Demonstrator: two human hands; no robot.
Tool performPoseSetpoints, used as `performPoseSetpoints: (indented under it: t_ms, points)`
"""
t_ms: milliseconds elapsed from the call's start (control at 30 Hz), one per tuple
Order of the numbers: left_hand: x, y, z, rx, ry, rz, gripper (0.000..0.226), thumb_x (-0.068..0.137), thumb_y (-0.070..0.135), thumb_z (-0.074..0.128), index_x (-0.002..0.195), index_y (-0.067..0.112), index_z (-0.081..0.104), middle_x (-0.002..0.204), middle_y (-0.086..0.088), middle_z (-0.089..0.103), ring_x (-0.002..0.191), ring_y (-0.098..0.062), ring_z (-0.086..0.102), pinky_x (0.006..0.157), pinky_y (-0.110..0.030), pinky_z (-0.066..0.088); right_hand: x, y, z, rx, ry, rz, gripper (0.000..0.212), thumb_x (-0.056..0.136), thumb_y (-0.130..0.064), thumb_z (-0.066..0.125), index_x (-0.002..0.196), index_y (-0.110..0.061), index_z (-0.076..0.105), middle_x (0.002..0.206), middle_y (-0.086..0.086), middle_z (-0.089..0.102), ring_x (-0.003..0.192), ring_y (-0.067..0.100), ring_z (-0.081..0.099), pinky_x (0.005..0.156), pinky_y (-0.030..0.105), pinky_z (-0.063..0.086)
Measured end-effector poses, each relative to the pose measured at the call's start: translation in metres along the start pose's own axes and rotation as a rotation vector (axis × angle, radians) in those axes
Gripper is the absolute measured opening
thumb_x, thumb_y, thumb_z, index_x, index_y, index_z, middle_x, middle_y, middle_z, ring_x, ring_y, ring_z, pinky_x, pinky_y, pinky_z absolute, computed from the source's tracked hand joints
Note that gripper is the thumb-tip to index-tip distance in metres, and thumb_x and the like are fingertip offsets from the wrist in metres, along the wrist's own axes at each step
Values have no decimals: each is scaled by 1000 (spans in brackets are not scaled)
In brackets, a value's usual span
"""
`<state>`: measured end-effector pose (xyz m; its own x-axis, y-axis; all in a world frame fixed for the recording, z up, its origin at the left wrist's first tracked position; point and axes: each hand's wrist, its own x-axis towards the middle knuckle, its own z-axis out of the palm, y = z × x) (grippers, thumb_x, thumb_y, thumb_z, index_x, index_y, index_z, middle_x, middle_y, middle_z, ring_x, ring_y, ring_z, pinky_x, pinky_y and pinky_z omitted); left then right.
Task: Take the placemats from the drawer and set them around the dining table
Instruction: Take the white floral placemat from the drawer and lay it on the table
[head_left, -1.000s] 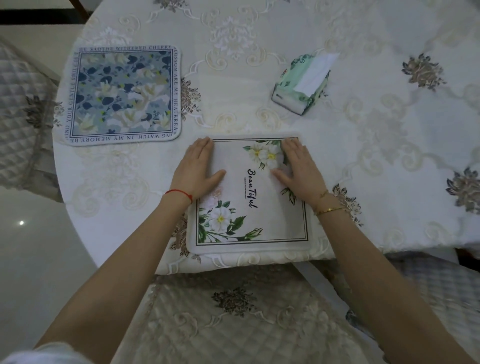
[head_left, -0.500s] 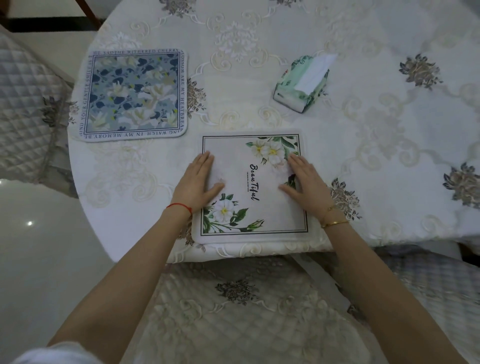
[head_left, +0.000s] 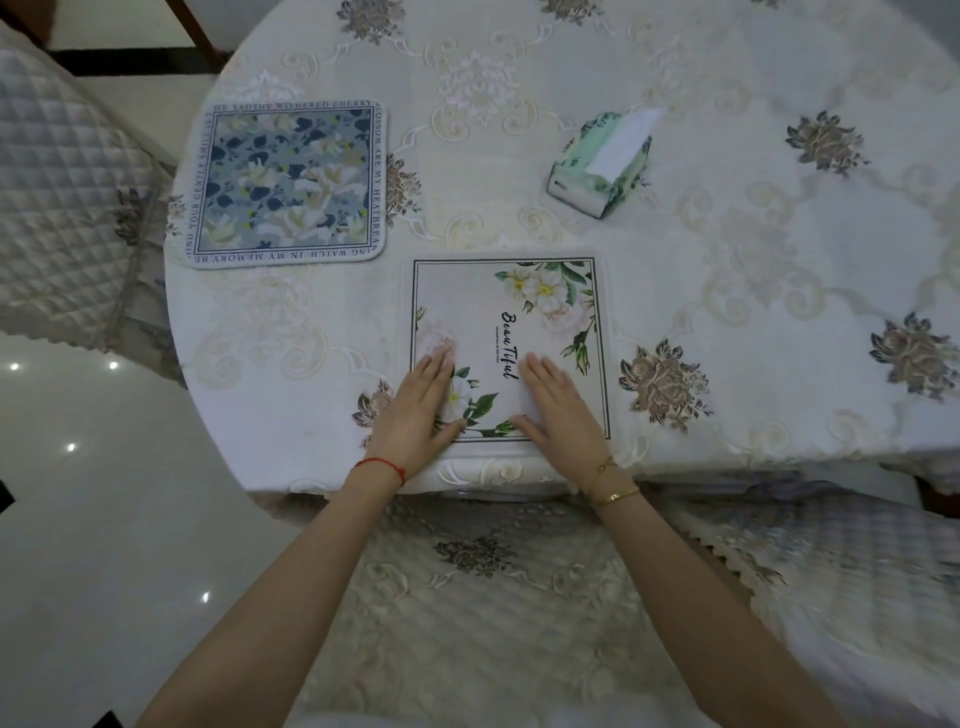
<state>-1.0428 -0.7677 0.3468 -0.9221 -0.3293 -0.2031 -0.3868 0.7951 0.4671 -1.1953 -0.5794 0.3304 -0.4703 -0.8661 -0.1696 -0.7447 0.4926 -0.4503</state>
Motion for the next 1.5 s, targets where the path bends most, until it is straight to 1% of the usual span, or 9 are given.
performPoseSetpoints:
  t_ms: [167,267,400,567,733,967,1067,1200,1500]
  points:
    - [-10,-9,-6,-22,-3,-21,81,92,46,54,153,15,11,161,1,4,148,-15,1,121,-33,5,-26,30,-18,30,32,45,73,96,-51,40,154,-14,16,161,0,12,149,14,5,122,35,8]
    - [-18,-16,-8,8,-1,-55,79,93,41,55,153,13,12,161,-2,6,148,-18,4,121,-35,6,-41,44,-26,37,73,133,70,96,-43,50,153,-13,21,161,2,16,149,17,8,122,37,9]
    - [-25,-4,-9,-5,45,-43,74,92,38,58,151,11,21,159,-6,18,148,-21,12,121,-37,10,-54,31,-23,39,108,166,69,97,-38,53,151,-8,24,160,7,16,149,22,7,122,39,11]
    - [-21,28,10,-30,4,35,73,93,35,57,151,9,19,159,-7,16,148,-20,9,121,-36,12,-39,-10,-1,16,54,40,70,98,-44,45,153,-11,16,161,4,9,149,19,1,122,36,7]
    - [-25,22,16,-8,11,20,76,93,41,54,152,11,16,160,-7,13,148,-20,9,121,-38,14,-39,-5,7,21,33,39,72,96,-55,29,154,-13,16,161,3,13,149,18,4,122,38,8]
    - [-41,-5,5,31,56,-9,78,91,54,46,151,11,21,159,-6,18,146,-21,18,119,-35,15,-70,34,-11,90,90,111,69,98,-44,48,153,-15,20,161,-2,14,149,12,4,122,35,6]
    - [-40,-10,0,10,70,-35,77,91,45,56,151,12,21,159,-6,18,146,-22,17,120,-35,15,-72,41,-20,86,136,162,67,97,-38,52,152,-11,25,160,2,19,148,15,9,122,38,12]
    - [-13,-9,-12,-14,94,-10,75,91,40,59,151,11,23,158,-8,19,147,-23,15,120,-39,17,-39,33,-31,77,133,127,68,98,-39,50,152,-9,23,160,5,19,149,18,8,121,35,10]
    - [57,-7,-20,-12,-8,0,80,93,41,54,152,8,12,161,-7,7,149,-20,1,121,-34,7,55,15,-26,-10,21,25,74,97,-49,43,154,-11,14,162,5,10,150,19,0,122,33,2]
